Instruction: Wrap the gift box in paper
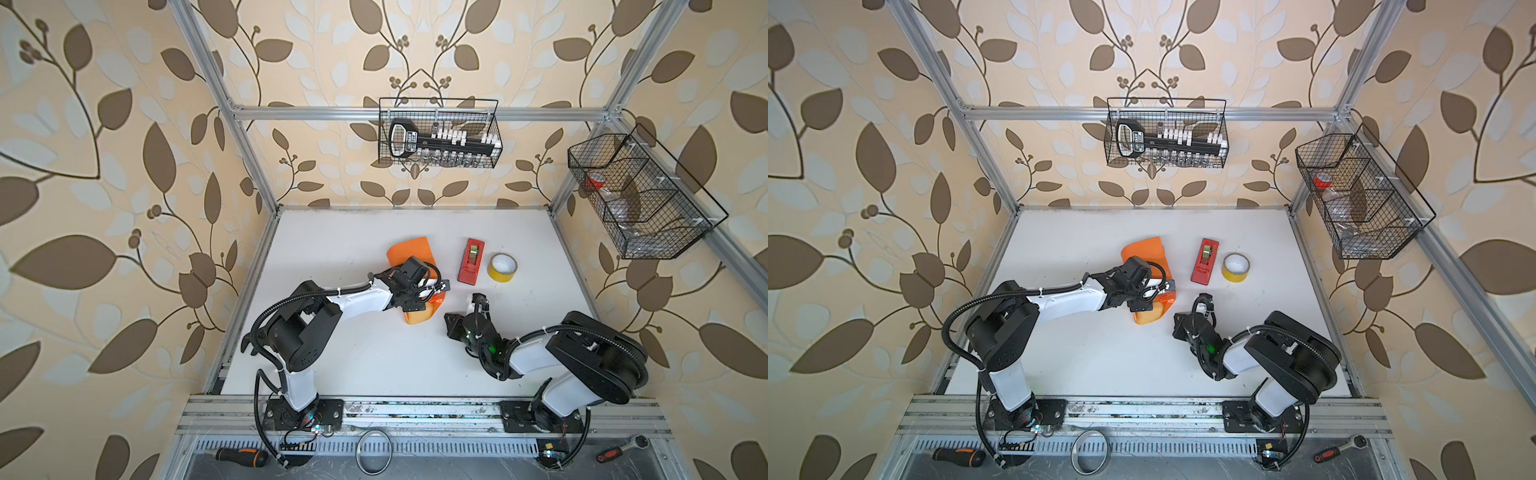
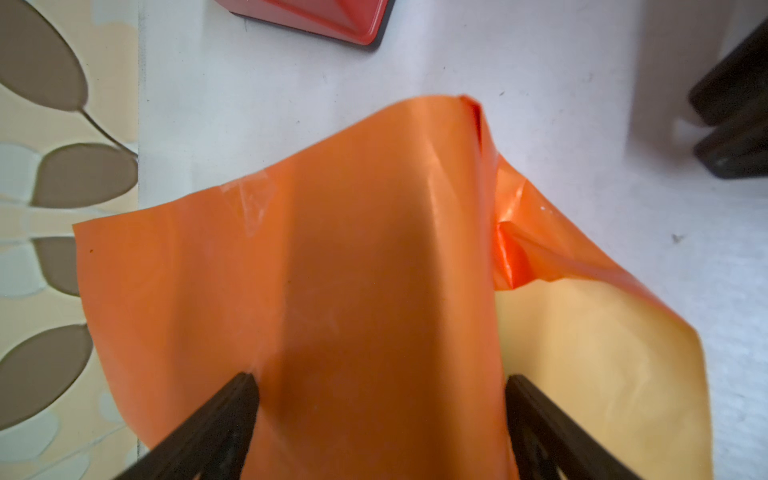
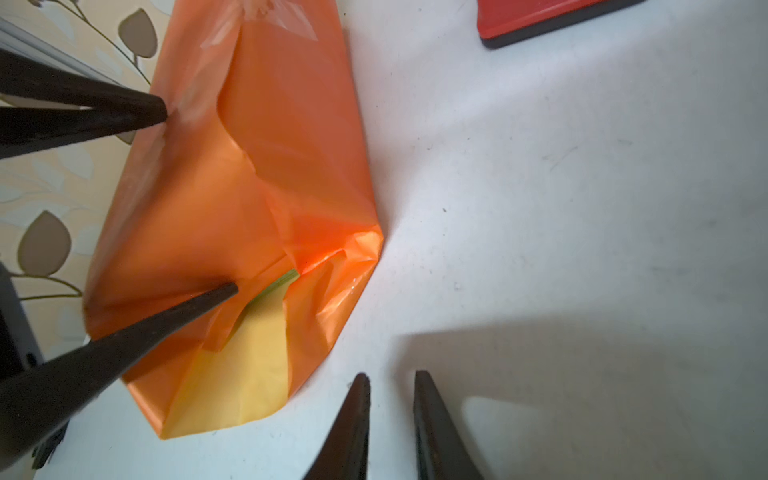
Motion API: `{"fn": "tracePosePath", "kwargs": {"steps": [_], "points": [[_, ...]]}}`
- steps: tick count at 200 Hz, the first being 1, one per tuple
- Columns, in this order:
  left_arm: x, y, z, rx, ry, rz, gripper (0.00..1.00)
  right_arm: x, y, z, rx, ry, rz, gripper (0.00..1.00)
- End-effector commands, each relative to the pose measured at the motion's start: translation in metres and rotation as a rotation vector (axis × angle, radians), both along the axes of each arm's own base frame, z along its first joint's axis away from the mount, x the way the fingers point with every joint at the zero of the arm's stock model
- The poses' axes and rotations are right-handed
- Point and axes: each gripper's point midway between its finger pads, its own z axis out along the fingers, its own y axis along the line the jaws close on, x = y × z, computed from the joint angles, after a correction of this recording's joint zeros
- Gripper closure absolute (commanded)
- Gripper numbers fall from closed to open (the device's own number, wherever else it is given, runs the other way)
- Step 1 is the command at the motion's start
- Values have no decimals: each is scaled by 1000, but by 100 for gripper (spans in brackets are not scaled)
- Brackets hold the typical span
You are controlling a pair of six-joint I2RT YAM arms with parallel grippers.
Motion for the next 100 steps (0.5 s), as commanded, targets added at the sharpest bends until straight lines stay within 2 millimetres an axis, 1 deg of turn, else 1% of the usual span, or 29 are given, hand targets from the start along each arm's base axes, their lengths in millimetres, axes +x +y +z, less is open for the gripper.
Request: {"fn": "tracePosePath", "kwargs": {"steps": [1, 11, 27, 40, 64, 76, 100], "points": [[-17, 2, -24, 62, 84, -54, 7, -2, 14, 8, 76, -17, 137, 76], [-17, 2, -23, 60, 82, -51, 7, -1, 18, 9, 107, -13, 171, 78], [-17, 2, -23, 62, 84, -53, 7, 6, 29, 17, 163, -31, 216, 81], [-17, 2, -23, 62, 84, -51, 7, 12, 35, 23, 199, -49, 222, 85], [-17, 2, -22, 61, 83, -53, 7, 23, 43, 29, 227, -62, 219, 88], [-17, 2, -22, 60, 83, -53, 7, 28, 44, 31, 228, -73, 211, 88], [-17, 2, -22, 61, 84, -53, 7, 38, 36, 27, 237, -61, 152, 90]]}}
